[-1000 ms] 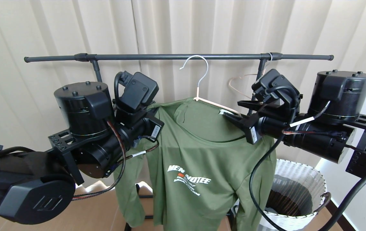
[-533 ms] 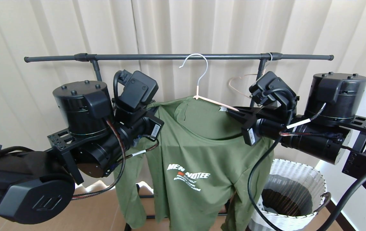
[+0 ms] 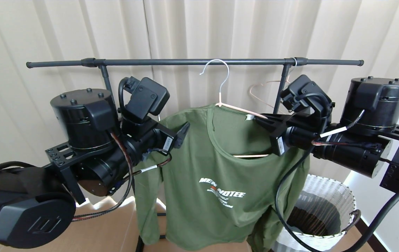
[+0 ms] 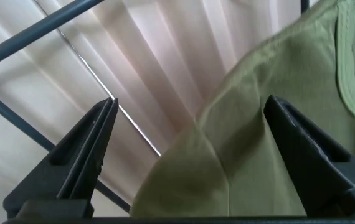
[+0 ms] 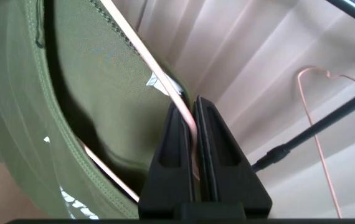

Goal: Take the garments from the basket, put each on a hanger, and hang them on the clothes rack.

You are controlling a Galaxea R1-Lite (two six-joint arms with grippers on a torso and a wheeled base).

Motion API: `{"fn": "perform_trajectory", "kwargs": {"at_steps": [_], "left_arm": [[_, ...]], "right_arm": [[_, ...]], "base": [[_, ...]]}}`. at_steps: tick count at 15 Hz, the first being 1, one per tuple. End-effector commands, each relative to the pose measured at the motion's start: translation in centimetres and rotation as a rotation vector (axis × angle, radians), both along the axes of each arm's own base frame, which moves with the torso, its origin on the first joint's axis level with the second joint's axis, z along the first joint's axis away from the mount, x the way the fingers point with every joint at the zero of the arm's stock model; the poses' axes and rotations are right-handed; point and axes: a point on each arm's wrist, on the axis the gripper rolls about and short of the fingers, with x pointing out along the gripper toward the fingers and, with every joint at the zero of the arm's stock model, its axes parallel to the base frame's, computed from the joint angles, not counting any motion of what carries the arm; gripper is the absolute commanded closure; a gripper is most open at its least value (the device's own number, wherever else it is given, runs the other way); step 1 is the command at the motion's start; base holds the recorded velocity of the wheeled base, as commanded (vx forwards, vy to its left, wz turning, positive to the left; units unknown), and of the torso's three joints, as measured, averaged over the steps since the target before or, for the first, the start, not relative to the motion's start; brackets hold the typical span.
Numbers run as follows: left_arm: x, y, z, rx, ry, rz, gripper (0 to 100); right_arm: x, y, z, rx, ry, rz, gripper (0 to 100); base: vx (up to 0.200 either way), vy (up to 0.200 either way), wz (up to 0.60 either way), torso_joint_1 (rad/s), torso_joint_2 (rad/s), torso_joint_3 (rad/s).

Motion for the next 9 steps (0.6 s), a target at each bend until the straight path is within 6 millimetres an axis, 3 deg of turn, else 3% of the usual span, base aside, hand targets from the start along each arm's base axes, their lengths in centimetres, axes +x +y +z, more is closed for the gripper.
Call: {"fn": "perform_trajectory", "kwargs": {"at_steps": [1, 4, 9], "left_arm": [[-1.6, 1.2, 0.5, -0.007, -0.006, -0.030, 0], [-3.1, 3.2, -0.4, 0.011, 0.023, -0.015, 0], [-1.8, 6.9, -4.5, 0.068, 0.165, 0.027, 0]], "right_arm": [[0.1, -0.9, 0.4, 0.007, -0.013, -0.028, 100], [-0.5, -2.4, 1.4, 0.024, -0.039, -0.062, 100], [-2.0, -3.1, 1.5, 0.033, -0.041, -0.049, 100]], "base": [[0.000, 0.000, 0.00, 0.000, 0.00, 0.000], [0.000, 0.000, 0.00, 0.000, 0.00, 0.000], [0.000, 0.000, 0.00, 0.000, 0.00, 0.000]]}}
